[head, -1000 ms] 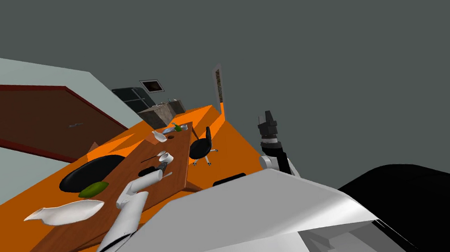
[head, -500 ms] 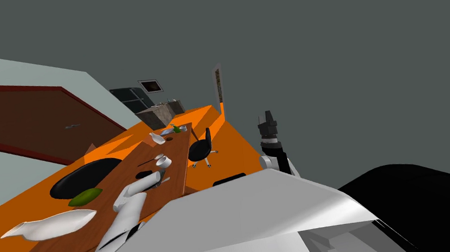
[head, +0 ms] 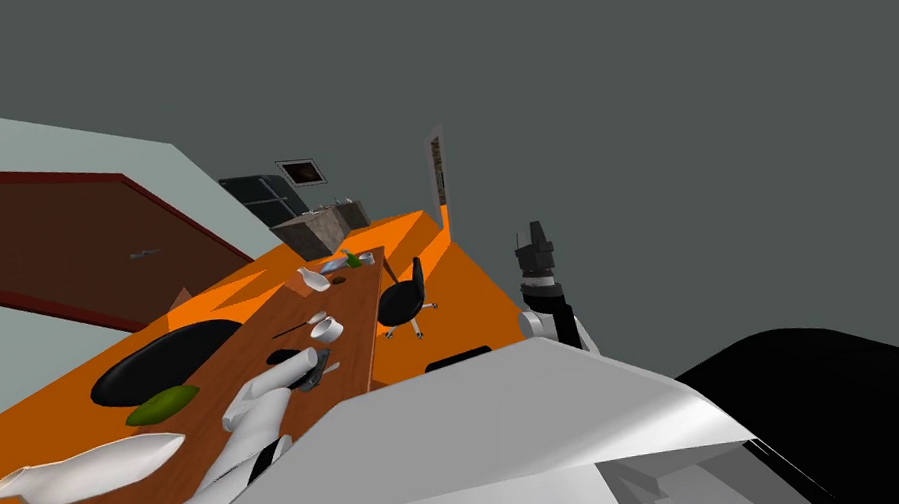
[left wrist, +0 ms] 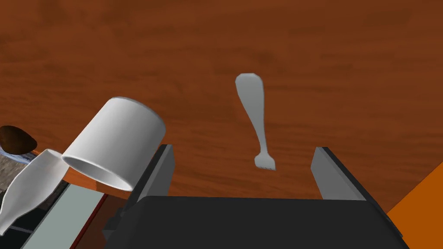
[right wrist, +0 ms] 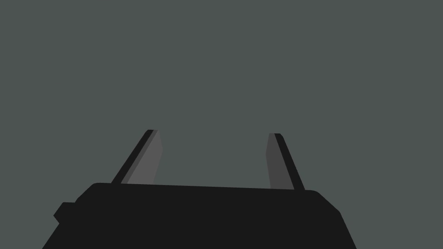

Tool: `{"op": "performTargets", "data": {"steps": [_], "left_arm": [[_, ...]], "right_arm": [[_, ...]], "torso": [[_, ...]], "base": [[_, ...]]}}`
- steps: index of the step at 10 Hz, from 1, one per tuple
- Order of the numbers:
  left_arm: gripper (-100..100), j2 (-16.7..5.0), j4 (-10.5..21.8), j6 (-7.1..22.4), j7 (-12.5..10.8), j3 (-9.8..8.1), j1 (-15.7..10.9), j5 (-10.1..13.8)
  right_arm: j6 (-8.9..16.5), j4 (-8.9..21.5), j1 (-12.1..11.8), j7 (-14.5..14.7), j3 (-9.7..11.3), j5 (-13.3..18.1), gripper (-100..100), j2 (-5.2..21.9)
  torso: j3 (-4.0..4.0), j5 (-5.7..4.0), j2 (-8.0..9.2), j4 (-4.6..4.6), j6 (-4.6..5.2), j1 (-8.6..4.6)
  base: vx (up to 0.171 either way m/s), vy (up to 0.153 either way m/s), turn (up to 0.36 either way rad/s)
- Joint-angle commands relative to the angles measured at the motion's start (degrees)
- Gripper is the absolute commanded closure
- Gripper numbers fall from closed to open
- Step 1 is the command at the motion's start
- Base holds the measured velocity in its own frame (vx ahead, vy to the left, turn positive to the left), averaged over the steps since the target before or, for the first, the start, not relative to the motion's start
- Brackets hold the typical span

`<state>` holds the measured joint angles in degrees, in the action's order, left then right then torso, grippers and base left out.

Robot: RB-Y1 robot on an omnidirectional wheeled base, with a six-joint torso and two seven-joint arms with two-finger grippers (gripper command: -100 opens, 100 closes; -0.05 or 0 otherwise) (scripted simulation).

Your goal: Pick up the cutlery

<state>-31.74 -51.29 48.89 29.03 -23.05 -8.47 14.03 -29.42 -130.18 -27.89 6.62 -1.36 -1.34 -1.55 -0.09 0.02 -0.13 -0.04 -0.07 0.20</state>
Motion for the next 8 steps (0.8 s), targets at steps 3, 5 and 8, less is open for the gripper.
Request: {"op": "performTargets", "data": {"steps": [3, 5, 8], "left_arm": [[-100, 0.45, 4.35, 3.06, 0.87, -2.02, -0.89, 0.64], [-100, 0.6, 5.88, 3.9, 1.19, -2.74, -1.14, 0.92], [-100, 0.96, 10.02, 5.92, 2.1, -4.85, -1.63, 1.8]], "right_arm": [[0.0, 0.0, 0.0, 0.0, 0.0, 0.0, 0, 0.0], [0.0, 0.0, 0.0, 0.0, -0.01, 0.0, 0, 0.01], [0.0, 0.0, 0.0, 0.0, 0.0, 0.0, 0, 0.01]], "torso": [[0.0, 0.02, 0.0, 0.0, 0.01, 0.07], [-0.04, 0.04, -0.08, -0.01, 0.0, 0.22], [-0.01, 0.03, -0.01, 0.0, 0.0, 0.18]], "base": [[0.074, 0.071, 0.015], [0.086, 0.088, 0.017], [0.081, 0.104, 0.029]]}}
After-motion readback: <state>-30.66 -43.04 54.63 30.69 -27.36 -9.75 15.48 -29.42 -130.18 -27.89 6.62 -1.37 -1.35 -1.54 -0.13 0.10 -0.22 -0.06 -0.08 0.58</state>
